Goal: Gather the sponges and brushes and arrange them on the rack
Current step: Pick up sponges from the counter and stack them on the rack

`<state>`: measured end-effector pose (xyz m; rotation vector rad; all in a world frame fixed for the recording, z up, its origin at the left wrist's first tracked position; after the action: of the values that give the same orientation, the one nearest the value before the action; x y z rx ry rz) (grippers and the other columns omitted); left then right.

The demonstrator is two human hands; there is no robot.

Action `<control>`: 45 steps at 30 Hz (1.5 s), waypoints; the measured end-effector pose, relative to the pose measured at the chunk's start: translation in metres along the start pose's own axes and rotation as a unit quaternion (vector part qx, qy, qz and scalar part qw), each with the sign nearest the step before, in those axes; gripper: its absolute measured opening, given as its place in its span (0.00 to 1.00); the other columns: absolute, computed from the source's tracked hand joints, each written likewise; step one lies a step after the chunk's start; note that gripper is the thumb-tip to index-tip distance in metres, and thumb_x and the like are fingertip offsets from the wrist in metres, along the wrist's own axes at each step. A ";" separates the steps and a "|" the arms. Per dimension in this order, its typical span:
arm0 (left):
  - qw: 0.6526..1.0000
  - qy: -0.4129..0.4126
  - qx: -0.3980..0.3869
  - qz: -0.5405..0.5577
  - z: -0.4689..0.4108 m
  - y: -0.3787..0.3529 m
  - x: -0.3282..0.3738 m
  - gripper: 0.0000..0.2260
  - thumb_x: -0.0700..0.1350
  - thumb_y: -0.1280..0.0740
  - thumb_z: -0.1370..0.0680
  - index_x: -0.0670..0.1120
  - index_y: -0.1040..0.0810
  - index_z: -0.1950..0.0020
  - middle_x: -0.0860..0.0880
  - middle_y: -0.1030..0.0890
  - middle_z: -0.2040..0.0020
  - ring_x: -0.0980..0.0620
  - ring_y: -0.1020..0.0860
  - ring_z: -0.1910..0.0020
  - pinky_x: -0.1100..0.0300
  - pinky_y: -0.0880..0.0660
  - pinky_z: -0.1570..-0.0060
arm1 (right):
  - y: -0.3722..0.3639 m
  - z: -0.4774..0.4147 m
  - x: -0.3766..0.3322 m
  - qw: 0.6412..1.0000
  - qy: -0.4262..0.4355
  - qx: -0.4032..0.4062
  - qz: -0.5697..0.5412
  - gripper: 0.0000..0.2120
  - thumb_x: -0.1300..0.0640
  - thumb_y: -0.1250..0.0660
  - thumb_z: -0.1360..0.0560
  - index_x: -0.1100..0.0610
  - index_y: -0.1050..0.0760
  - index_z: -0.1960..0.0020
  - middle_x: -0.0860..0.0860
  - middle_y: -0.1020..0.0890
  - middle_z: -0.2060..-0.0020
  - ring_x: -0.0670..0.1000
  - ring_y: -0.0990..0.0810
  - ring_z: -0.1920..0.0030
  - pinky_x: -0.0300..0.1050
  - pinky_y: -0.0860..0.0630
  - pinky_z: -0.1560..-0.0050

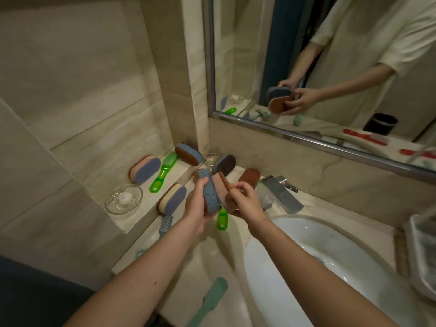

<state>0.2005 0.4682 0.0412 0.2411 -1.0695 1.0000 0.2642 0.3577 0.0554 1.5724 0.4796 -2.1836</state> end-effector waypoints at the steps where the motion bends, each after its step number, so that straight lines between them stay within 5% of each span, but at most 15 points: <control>1: 1.000 -0.004 -0.020 0.002 0.007 -0.009 0.003 0.11 0.55 0.35 0.24 0.49 0.20 0.52 0.48 0.15 0.63 0.50 0.17 0.63 0.56 0.20 0.62 | 0.008 0.006 -0.006 1.000 0.011 0.009 -0.009 0.06 0.63 0.37 0.27 0.55 0.26 0.52 0.53 0.23 0.58 0.51 0.24 0.58 0.47 0.26 0.58; 6: 0.994 0.001 -0.106 0.016 0.046 -0.073 0.016 0.14 0.53 0.35 0.24 0.47 0.22 0.43 0.43 0.17 0.52 0.45 0.19 0.55 0.53 0.21 0.59 | 0.063 0.043 -0.044 0.995 0.056 0.074 -0.043 0.15 0.58 0.35 0.34 0.56 0.25 0.48 0.52 0.22 0.58 0.49 0.24 0.63 0.37 0.29 0.70; 17: 0.966 -0.036 -0.253 -0.046 0.151 -0.241 0.008 0.10 0.55 0.34 0.23 0.50 0.22 0.48 0.44 0.16 0.52 0.45 0.18 0.52 0.51 0.19 0.55 | 0.228 0.127 -0.116 0.967 0.154 0.198 -0.049 0.14 0.61 0.34 0.34 0.55 0.22 0.49 0.54 0.17 0.53 0.49 0.19 0.57 0.43 0.21 0.63; 24: 0.936 -0.055 -0.339 -0.074 0.225 -0.331 -0.006 0.16 0.56 0.37 0.22 0.48 0.24 0.39 0.44 0.18 0.46 0.45 0.19 0.47 0.47 0.21 0.48 | 0.321 0.178 -0.149 0.940 0.219 0.254 -0.059 0.15 0.55 0.32 0.37 0.53 0.22 0.50 0.55 0.18 0.50 0.50 0.19 0.54 0.45 0.21 0.61; 28: 0.902 -0.063 -0.412 -0.114 0.267 -0.373 -0.015 0.18 0.59 0.41 0.21 0.50 0.25 0.38 0.45 0.18 0.46 0.48 0.19 0.52 0.56 0.21 0.57 | 0.369 0.208 -0.156 0.926 0.243 0.287 -0.044 0.11 0.58 0.31 0.28 0.53 0.23 0.46 0.54 0.18 0.48 0.53 0.18 0.49 0.47 0.20 0.56; 31: 0.877 -0.074 -0.448 -0.153 0.287 -0.399 -0.027 0.26 0.53 0.40 0.21 0.53 0.43 0.24 0.41 0.26 0.34 0.42 0.24 0.40 0.50 0.23 0.51 | 0.403 0.233 -0.159 0.915 0.255 0.312 -0.030 0.13 0.57 0.30 0.28 0.53 0.23 0.44 0.52 0.18 0.48 0.51 0.19 0.47 0.50 0.19 0.50; 34: 0.830 -0.085 -0.523 -0.177 0.308 -0.423 -0.039 0.40 0.44 0.37 0.23 0.62 0.62 0.24 0.44 0.33 0.30 0.42 0.27 0.37 0.51 0.22 0.51 | 0.437 0.254 -0.160 0.901 0.263 0.343 -0.025 0.14 0.58 0.30 0.28 0.53 0.23 0.43 0.50 0.18 0.49 0.50 0.19 0.47 0.50 0.18 0.51; 40: 0.764 -0.106 -0.593 -0.232 0.336 -0.471 -0.060 0.47 0.40 0.29 0.35 0.63 0.49 0.24 0.45 0.31 0.31 0.43 0.24 0.38 0.52 0.22 0.46 | 0.497 0.282 -0.159 0.870 0.266 0.414 0.013 0.13 0.50 0.28 0.30 0.48 0.23 0.47 0.48 0.19 0.50 0.50 0.18 0.51 0.50 0.18 0.53; 45: 0.734 -0.253 -0.554 -0.300 0.339 -0.507 -0.078 0.38 0.46 0.26 0.33 0.60 0.37 0.26 0.49 0.31 0.30 0.48 0.27 0.35 0.51 0.27 0.36 | 0.542 0.290 -0.156 0.850 0.259 0.453 0.080 0.14 0.52 0.29 0.31 0.49 0.24 0.47 0.52 0.22 0.45 0.51 0.21 0.46 0.54 0.20 0.47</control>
<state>0.3774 -0.0658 0.2899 -0.1520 -1.7586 -0.4245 0.3500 -0.2329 0.2708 2.5781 -0.6579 -1.9035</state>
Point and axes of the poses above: each hand's wrist, its own z-axis away from the middle knuckle, its own y-axis out of the back of the hand, x = y × z, the point moved 2 cm from there along -z, towards the middle knuckle
